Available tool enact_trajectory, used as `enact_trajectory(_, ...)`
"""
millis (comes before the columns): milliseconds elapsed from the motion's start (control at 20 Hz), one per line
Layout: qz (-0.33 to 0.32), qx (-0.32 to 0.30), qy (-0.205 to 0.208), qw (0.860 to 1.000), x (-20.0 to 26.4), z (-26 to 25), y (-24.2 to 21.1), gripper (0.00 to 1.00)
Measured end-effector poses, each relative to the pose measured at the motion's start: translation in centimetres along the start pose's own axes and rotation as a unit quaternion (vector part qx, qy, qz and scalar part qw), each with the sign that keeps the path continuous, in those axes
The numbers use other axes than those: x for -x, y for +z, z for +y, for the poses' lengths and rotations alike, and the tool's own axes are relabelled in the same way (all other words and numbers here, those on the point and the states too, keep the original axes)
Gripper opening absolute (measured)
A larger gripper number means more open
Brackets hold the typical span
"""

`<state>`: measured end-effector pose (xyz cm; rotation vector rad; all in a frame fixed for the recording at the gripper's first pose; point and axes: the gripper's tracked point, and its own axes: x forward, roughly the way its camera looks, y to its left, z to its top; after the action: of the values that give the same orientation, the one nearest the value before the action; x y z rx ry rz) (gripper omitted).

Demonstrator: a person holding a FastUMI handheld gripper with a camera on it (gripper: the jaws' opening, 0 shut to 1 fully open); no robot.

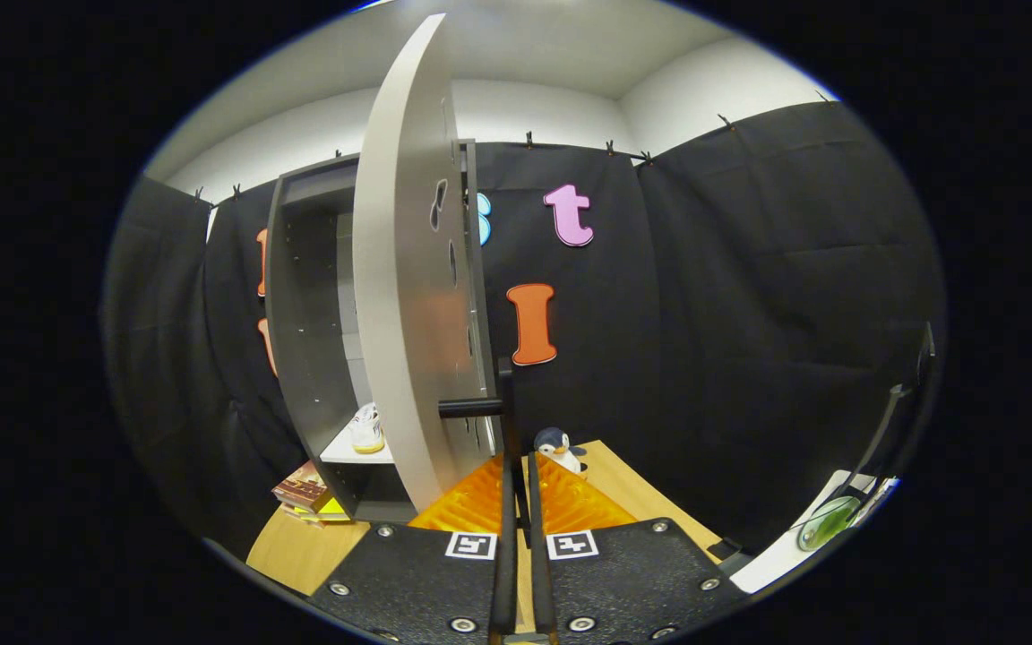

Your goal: Open the shoe cabinet door, grab the shoes and put them into the shoe cabinet, then close the shoe cabinet door.

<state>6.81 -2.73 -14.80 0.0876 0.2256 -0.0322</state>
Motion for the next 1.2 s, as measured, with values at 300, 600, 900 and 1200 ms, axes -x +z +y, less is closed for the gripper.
enact_trajectory(300, -0.003, 0.053, -0.028, 0.998, 1.4, -1.1, 0.1, 0.1)
enact_trajectory(600, 0.039, 0.062, -0.081, 0.994, 6.8, -3.0, -5.5, 0.3)
enact_trajectory(900, 0.087, 0.008, -0.103, 0.991, 10.0, -0.5, -12.8, 0.33)
enact_trajectory(1200, 0.125, -0.023, -0.075, 0.989, 9.8, 5.1, -19.6, 0.33)
